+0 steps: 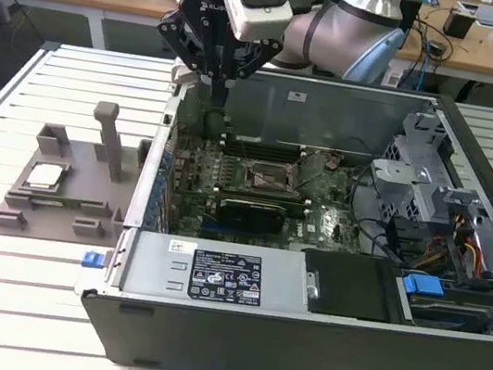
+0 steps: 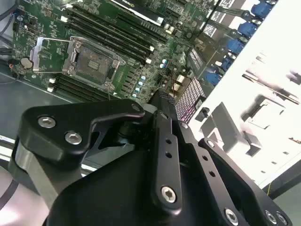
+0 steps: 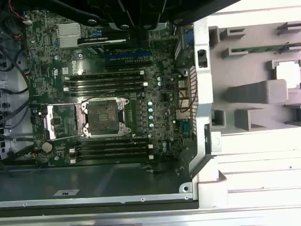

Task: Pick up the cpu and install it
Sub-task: 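Reach for the cpu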

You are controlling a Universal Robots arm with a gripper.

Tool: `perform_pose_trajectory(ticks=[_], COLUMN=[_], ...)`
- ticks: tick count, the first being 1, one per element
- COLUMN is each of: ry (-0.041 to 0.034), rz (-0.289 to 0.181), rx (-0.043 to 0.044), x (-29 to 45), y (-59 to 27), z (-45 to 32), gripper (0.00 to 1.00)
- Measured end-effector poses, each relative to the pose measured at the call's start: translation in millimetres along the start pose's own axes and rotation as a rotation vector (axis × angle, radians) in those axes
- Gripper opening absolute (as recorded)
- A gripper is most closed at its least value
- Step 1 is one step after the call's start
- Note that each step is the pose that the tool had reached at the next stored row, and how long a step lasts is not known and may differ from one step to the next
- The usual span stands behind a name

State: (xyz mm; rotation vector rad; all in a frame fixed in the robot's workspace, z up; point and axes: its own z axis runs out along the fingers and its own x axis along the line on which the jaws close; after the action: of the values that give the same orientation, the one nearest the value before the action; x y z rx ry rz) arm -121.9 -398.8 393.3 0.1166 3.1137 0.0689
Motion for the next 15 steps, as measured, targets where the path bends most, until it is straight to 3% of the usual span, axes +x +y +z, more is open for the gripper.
perform_pose_trajectory(ticks=[7, 15], ry=[-0.0001, 0.0], rz=[0.0, 0.0], rx=[0.0, 0.0001], x=[18.7, 28.5], y=[-1.4, -2.1], z=[-0.5, -0.7], gripper=[0.11, 0.11])
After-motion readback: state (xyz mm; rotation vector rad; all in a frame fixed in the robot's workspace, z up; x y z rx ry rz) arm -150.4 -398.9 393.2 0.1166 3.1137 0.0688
